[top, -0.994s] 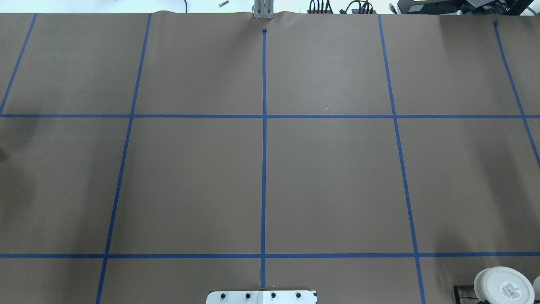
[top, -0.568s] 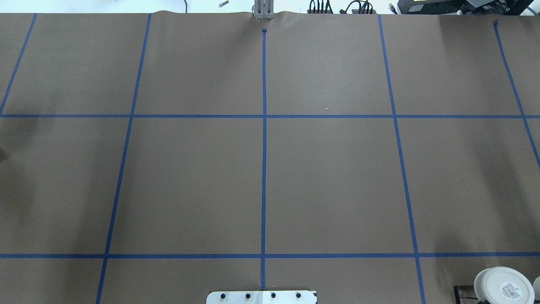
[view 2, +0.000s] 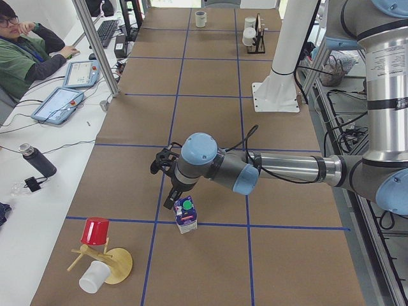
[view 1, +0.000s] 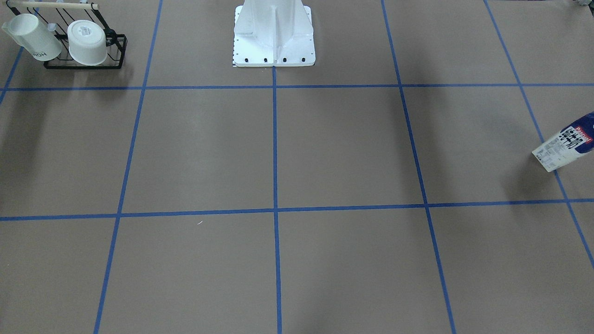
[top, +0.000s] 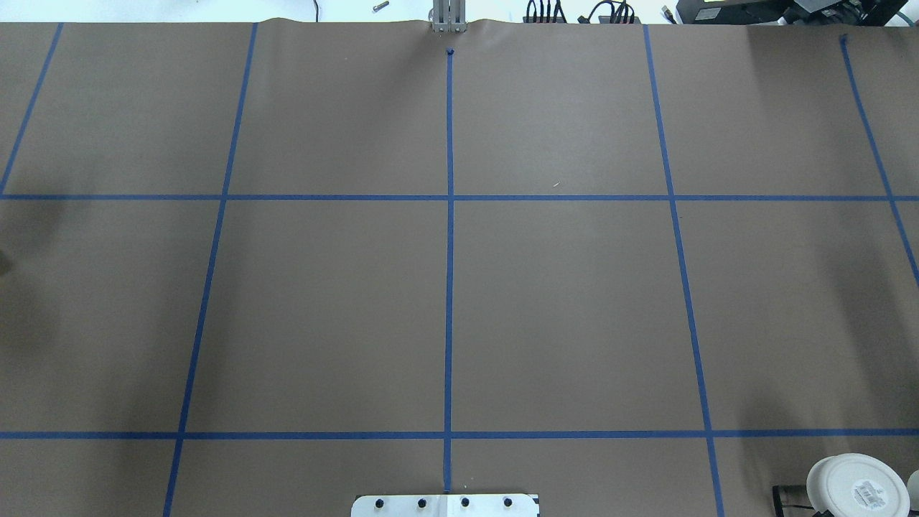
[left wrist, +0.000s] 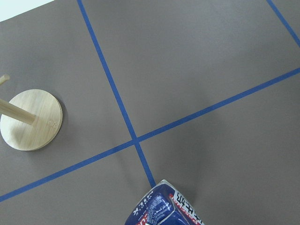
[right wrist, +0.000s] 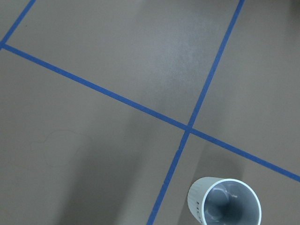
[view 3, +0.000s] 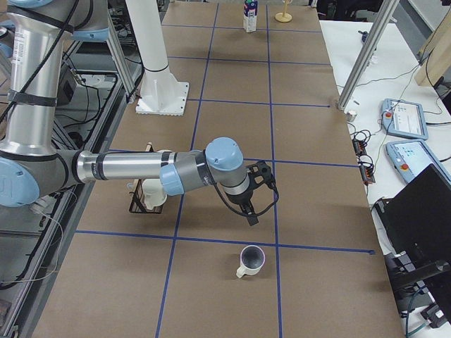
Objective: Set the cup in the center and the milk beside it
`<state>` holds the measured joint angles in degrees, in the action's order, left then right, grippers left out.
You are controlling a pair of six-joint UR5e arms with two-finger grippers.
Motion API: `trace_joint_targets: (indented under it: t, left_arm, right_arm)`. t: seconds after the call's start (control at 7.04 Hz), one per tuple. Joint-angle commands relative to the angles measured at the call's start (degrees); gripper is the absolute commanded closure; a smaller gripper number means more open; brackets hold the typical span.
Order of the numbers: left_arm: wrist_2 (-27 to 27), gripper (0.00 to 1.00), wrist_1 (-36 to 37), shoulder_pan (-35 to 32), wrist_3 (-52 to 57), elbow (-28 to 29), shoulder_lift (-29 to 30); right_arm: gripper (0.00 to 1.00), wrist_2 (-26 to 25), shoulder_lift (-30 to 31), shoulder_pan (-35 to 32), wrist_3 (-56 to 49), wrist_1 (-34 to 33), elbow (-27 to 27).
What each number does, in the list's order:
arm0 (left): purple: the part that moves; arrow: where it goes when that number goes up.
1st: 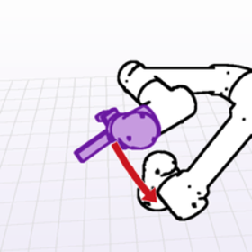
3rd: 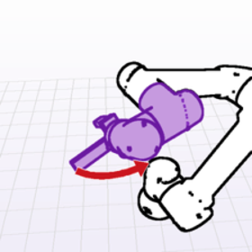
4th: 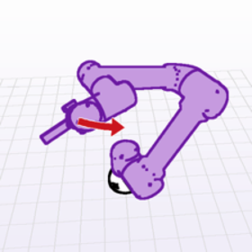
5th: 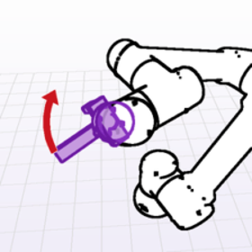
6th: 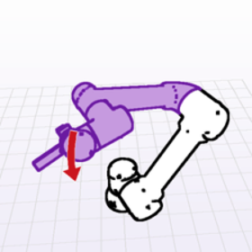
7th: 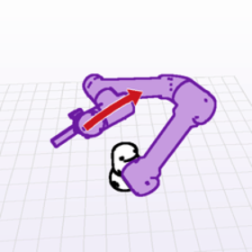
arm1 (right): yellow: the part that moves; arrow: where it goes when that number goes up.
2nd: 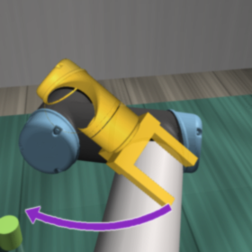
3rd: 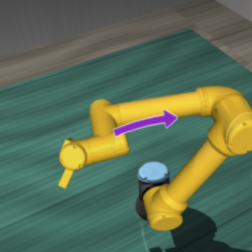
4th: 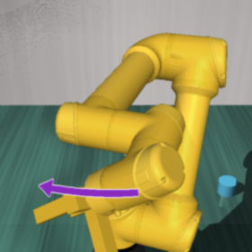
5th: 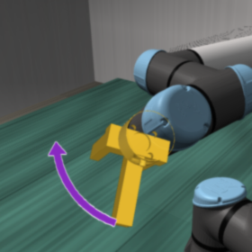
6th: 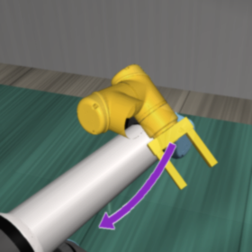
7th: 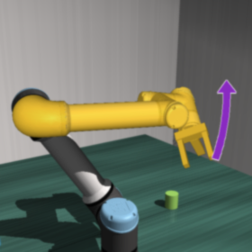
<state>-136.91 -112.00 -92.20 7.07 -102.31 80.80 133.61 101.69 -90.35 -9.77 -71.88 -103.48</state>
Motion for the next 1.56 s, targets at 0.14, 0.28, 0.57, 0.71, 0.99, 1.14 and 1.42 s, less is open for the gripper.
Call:
trace_joint_targets:
  t: [0.14,0.28,0.57,0.71,0.99,1.14,1.42]
  left_arm:
    - [0.0,0.01,-0.3,-0.1,0.0,-0.2,0.1]
    - [0.0,0.01,-0.3,-0.2,0.0,-0.3,0.1]
    - [0.1,0.01,-0.3,-0.2,-0.1,-0.4,0.7]
    - [0.1,0.01,-0.3,-0.1,-0.2,-0.3,0.9]
    - [0.1,0.01,-0.3,-0.1,-0.2,-0.4,1.0]
    - [0.1,0.01,-0.3,-0.1,-0.2,-0.3,1.4]
    - [0.1,0.01,-0.3,-0.1,-0.2,-0.2,1.6]
  right_arm:
    - [0.00,-0.8,-5.6,0.9,4.6,4.6,14.5]
    - [0.02,-1.2,-5.6,3.1,5.1,4.4,14.8]
    - [0.07,-2.0,-5.6,7.3,5.2,4.7,15.4]
    - [0.13,-4.0,-5.5,8.5,4.9,4.8,16.4]
    - [0.26,-8.3,-5.5,9.9,4.4,4.8,18.0]
    - [0.36,-9.3,-5.6,10.7,4.1,7.1,20.2]
    - [1.00,-9.6,-7.9,11.4,4.3,11.8,25.0]
